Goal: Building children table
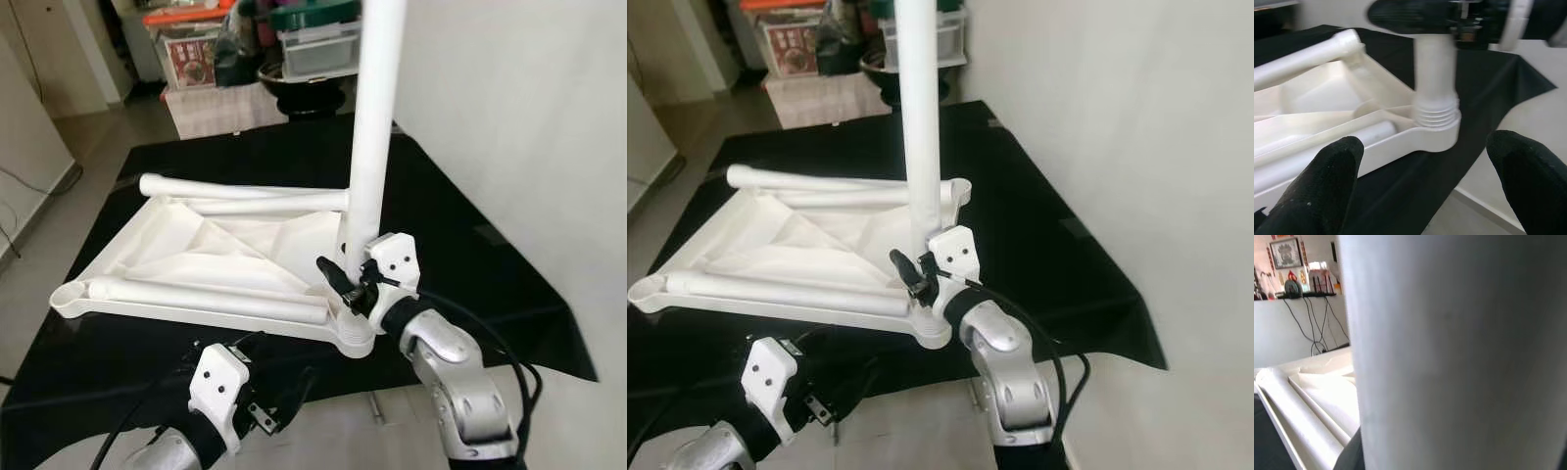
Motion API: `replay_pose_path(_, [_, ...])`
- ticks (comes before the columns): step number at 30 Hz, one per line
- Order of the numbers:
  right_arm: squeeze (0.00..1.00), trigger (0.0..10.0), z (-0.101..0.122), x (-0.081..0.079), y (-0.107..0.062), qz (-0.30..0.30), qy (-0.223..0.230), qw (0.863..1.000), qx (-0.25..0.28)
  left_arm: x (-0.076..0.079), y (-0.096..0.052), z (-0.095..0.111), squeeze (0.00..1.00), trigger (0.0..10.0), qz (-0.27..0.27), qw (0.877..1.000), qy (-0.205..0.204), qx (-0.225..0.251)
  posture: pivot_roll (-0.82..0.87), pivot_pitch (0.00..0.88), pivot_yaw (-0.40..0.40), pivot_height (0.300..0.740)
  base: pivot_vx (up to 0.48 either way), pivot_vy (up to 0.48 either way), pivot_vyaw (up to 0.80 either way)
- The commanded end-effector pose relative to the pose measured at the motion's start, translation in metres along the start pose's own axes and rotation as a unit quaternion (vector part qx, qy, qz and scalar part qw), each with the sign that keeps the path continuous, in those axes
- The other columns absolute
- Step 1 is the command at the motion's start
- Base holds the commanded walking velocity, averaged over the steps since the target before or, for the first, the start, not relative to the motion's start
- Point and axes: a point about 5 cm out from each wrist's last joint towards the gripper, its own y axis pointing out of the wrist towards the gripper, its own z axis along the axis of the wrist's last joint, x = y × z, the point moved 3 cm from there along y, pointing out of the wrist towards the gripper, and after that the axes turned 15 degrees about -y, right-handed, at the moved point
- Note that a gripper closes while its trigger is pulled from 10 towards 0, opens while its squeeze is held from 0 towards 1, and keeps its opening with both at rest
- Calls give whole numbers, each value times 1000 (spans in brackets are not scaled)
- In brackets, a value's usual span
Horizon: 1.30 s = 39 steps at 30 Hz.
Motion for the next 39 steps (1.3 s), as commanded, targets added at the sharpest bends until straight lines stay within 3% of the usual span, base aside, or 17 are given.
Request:
replay_pose_path(1, [0,0,-27,-7,0,4,23,998,-55,-2,-1,-3,0,10000,0,1000,-1,-9,-1,65,78,740,0,0,0])
replay_pose_path(3, [0,0,-24,-8,6,3,24,998,-54,-5,-2,-2,0,10000,8,1000,-2,-5,3,64,76,740,0,0,0])
replay_pose_path(4, [0,10000,-22,-7,8,6,23,998,-51,-5,-2,-2,0,10000,10,1000,-1,-5,7,66,75,740,0,0,0])
replay_pose_path(8, [0,10000,-16,-3,9,13,24,999,-47,-6,-2,-1,0,10000,12,1000,1,-4,9,67,73,740,0,0,0])
replay_pose_path(9, [996,10000,-14,4,9,12,20,999,-42,-5,-2,-1,0,10000,12,1000,1,-4,5,68,75,740,0,0,0])
replay_pose_path(11, [1000,10000,-11,9,11,39,41,998,-28,-5,-2,-1,0,10000,12,1000,0,-3,3,69,74,740,0,0,0])
replay_pose_path(15, [1000,10000,-8,12,12,62,51,997,-10,-5,-2,-1,0,10000,11,1000,-1,-3,4,70,75,740,0,0,0])
replay_pose_path(16, [1000,10000,-5,10,12,114,55,992,12,-4,-2,-1,0,10000,10,1000,-1,-3,13,73,77,740,0,0,0])
replay_pose_path(17, [1000,10000,-5,10,12,114,55,992,12,-4,-2,-1,0,10000,10,1000,-1,-3,13,73,77,740,0,0,0])
replay_pose_path(18, [1000,10000,-3,6,10,180,34,983,31,-4,-2,-1,0,10000,9,1000,-1,-3,18,76,77,740,0,0,0])
replay_pose_path(19, [1000,10000,-3,6,10,180,34,983,31,-4,-2,-1,0,10000,9,1000,-1,-3,18,76,77,740,0,0,0])
replay_pose_path(20, [0,10000,-4,6,8,234,8,971,39,-2,-3,-1,0,10000,8,1000,-1,-4,27,80,76,740,0,0,0])
replay_pose_path(26, [0,10000,-9,10,7,314,-28,948,30,2,-5,1,0,10000,1,1000,-6,-2,43,97,73,740,0,0,0])
replay_pose_path(30, [0,10000,-17,17,12,365,-69,928,6,18,-15,6,0,10000,-32,999,-21,0,87,148,77,740,0,0,0])
replay_pose_path(37, [0,9804,-11,22,15,387,-60,920,12,26,-22,8,0,10000,-43,999,-23,-6,102,169,80,740,0,0,0])
replay_pose_path(38, [0,0,-3,32,13,419,-58,906,20,32,-28,9,0,10000,-44,999,-17,-13,109,187,81,740,0,0,0])
replay_pose_path(39, [0,0,0,35,12,431,-59,900,23,35,-30,9,0,10000,-44,999,-14,-15,109,187,81,740,0,0,0])
